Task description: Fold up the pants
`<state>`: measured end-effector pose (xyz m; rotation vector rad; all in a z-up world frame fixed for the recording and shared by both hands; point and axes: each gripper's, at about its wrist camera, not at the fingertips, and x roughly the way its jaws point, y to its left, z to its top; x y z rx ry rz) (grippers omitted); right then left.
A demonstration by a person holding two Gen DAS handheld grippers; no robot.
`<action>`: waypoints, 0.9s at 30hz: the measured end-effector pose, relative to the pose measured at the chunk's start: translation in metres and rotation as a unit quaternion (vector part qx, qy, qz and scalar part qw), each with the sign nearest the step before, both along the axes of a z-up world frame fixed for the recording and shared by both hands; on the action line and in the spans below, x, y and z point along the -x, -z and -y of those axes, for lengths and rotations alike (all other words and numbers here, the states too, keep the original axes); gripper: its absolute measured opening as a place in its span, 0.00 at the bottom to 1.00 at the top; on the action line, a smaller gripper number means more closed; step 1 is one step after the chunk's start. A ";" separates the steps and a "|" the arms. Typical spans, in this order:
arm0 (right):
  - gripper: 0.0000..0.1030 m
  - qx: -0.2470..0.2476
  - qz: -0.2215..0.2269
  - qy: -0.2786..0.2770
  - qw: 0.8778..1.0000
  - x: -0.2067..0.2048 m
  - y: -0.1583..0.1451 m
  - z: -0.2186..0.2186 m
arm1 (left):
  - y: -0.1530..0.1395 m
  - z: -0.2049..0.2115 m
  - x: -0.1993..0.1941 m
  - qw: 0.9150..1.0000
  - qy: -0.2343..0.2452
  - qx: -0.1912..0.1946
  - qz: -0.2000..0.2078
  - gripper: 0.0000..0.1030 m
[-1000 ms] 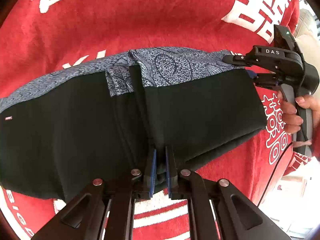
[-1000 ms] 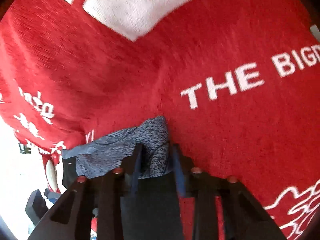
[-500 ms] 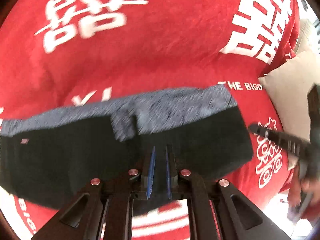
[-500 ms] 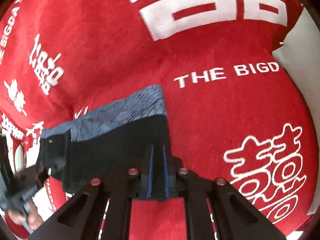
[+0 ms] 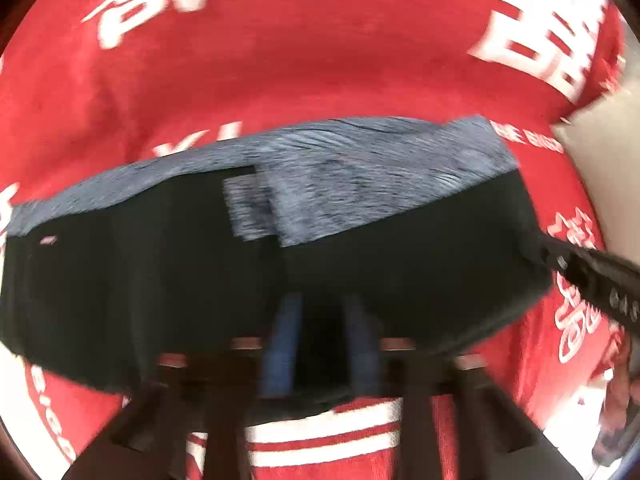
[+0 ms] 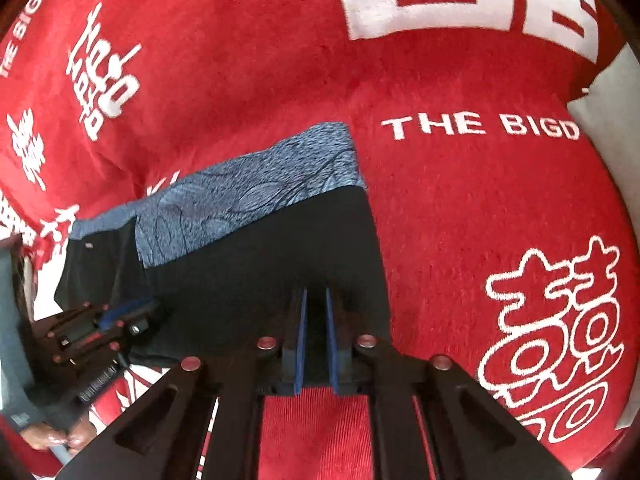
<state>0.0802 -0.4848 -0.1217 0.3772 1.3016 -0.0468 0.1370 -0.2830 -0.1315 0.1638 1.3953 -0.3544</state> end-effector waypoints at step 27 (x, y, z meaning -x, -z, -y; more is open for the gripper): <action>0.71 0.026 -0.019 -0.031 0.999 -0.005 -0.031 -0.056 | -0.009 -0.066 0.008 0.997 -0.076 -0.012 -0.024 0.90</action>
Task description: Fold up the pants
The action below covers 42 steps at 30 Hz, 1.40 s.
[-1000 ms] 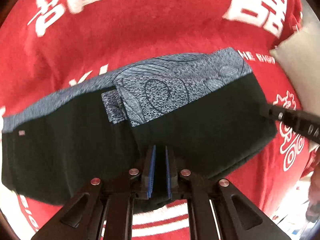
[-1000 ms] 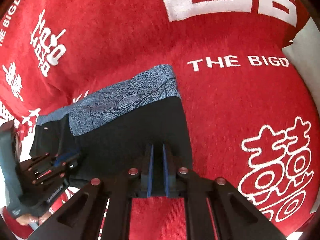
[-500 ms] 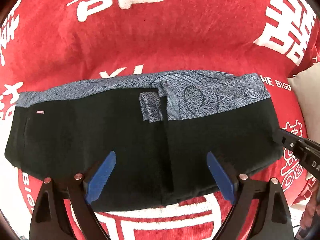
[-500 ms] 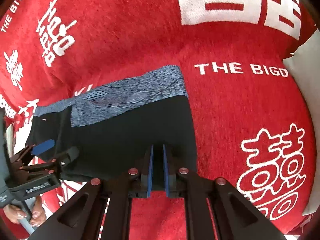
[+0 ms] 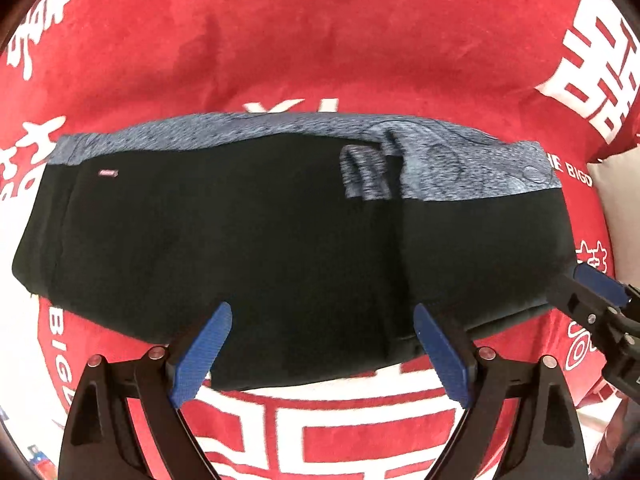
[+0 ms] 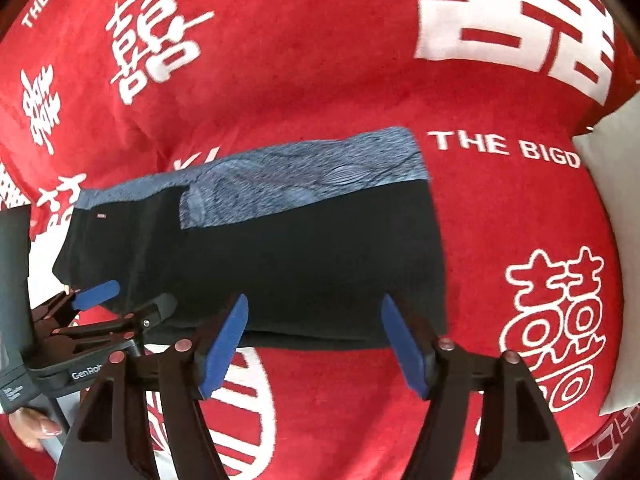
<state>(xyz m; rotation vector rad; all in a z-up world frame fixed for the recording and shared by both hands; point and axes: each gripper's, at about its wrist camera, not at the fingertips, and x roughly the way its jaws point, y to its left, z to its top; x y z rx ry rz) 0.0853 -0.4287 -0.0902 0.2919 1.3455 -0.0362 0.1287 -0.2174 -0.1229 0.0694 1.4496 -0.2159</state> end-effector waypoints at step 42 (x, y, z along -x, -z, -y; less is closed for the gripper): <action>0.85 0.089 -0.041 -0.122 0.988 -0.013 0.049 -0.116 | 0.053 -0.326 -0.007 0.885 -0.340 0.310 0.071 0.90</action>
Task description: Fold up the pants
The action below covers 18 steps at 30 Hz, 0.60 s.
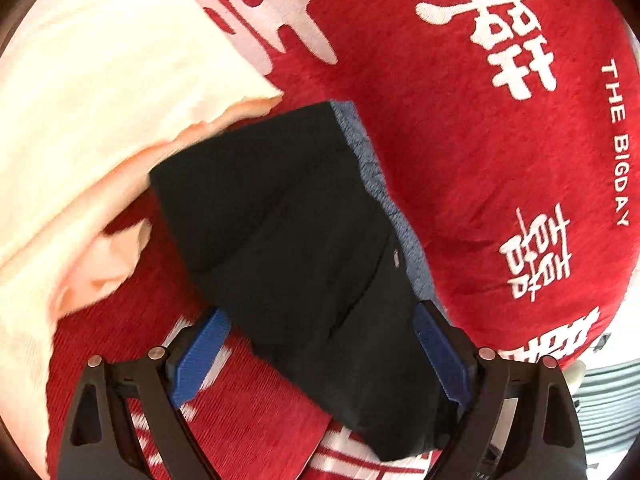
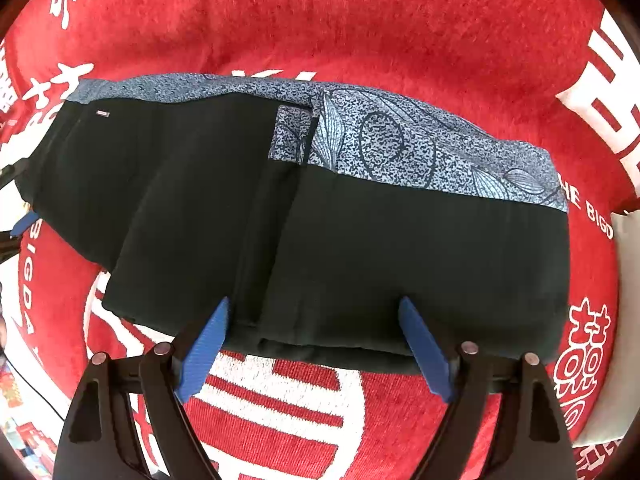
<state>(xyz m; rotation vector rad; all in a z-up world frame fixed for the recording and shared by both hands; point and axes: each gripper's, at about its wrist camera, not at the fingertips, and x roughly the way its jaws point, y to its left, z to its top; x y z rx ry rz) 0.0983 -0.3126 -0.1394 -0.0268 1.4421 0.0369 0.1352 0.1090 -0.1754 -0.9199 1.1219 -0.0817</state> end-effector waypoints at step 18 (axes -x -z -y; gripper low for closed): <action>0.84 0.002 0.009 0.010 1.000 -0.003 -0.026 -0.004 | -0.006 0.025 -0.031 0.986 0.026 -0.151 -0.065 0.34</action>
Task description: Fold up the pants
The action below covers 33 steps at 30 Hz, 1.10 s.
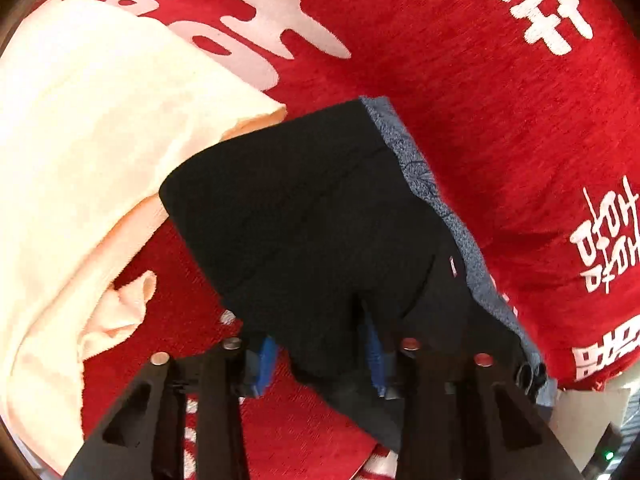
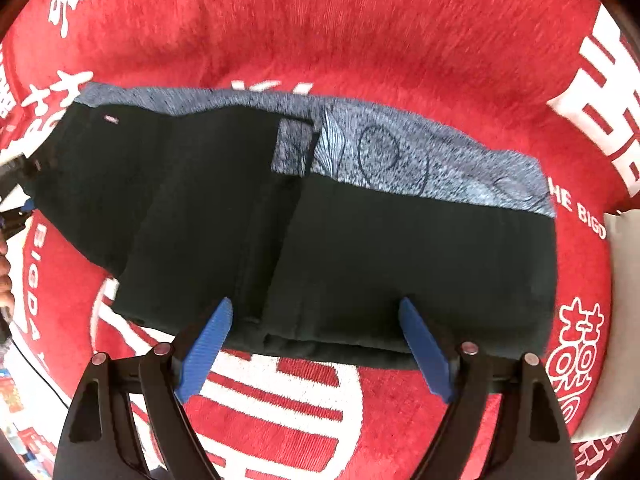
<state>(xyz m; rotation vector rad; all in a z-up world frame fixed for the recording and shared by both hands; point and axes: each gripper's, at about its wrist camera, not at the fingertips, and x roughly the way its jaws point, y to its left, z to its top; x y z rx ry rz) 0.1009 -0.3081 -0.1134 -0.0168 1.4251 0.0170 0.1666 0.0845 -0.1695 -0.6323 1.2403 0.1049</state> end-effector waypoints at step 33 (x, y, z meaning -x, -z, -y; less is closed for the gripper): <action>0.85 -0.070 -0.247 -0.288 0.923 -0.212 0.015 -0.347 | -0.066 0.108 0.018 0.938 0.181 -0.277 0.105 0.31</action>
